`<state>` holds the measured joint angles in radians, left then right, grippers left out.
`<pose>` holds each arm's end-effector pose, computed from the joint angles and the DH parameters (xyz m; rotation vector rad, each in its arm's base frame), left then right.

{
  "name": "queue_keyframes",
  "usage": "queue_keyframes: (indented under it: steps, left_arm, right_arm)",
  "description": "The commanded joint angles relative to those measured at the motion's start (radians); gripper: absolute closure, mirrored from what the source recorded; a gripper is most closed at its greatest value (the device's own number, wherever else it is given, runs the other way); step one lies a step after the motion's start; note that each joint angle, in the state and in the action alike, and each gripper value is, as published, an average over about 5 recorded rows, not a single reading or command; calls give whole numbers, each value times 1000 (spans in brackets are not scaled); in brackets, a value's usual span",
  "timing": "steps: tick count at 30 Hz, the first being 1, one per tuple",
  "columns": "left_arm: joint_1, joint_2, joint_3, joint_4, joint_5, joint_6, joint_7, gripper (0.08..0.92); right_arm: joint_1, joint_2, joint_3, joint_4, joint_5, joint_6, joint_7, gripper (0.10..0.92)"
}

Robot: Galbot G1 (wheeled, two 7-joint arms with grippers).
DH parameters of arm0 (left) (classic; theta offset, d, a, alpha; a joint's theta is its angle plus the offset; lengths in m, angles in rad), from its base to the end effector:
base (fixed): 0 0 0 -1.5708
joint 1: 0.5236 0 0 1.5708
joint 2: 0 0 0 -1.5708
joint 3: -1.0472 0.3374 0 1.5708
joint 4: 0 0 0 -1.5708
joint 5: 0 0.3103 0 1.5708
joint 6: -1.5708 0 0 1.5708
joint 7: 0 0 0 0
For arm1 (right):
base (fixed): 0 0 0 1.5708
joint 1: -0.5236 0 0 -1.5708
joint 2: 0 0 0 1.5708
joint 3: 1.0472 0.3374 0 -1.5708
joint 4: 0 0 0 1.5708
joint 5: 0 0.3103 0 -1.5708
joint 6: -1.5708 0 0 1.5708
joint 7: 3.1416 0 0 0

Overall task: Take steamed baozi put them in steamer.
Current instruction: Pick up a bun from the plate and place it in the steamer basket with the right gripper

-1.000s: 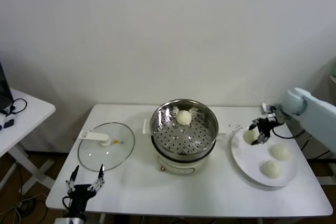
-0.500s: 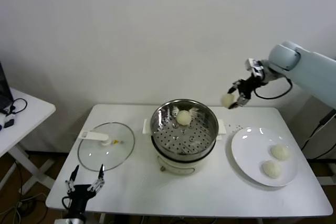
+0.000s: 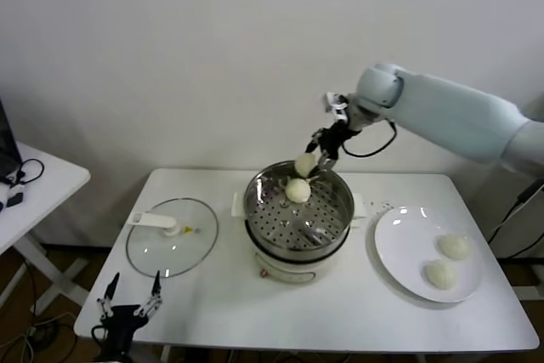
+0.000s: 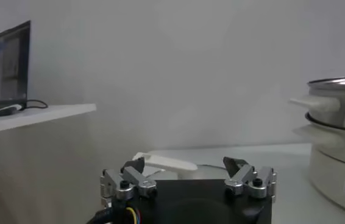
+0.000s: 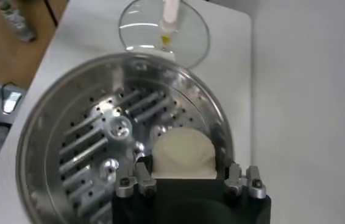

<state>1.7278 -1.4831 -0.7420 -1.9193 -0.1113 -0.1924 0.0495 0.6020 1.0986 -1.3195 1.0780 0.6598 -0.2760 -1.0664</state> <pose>0.0797 0.0832 -0.3540 0.1620 -3.0124 -0.1303 0.5550 0.0143 -0.0301 1.5700 -1.5493 1.2028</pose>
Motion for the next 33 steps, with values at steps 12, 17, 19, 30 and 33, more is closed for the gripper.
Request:
queue_keyframes:
  steps: [12,17,19,30,33]
  left_arm:
    - [7,0,-2,14,1,-3,3,177]
    - [7,-1,0,16,1,-2,3,177]
    - [6,-1,0,17,1,-2,3,177]
    - [6,-1,2,25,1,-3,3,177]
    - [5,-1,1,27,1,-5,3,177]
  right_arm:
    - [-122,108,-13,18,-19,-23,22,363]
    - [-135,110,-12,7,-31,-22,23,359]
    - [-139,112,-11,1,-35,-22,23,359]
    - [-156,122,-4,-20,-55,-15,25,362]
    - [-159,124,1,-21,-56,-12,30,343]
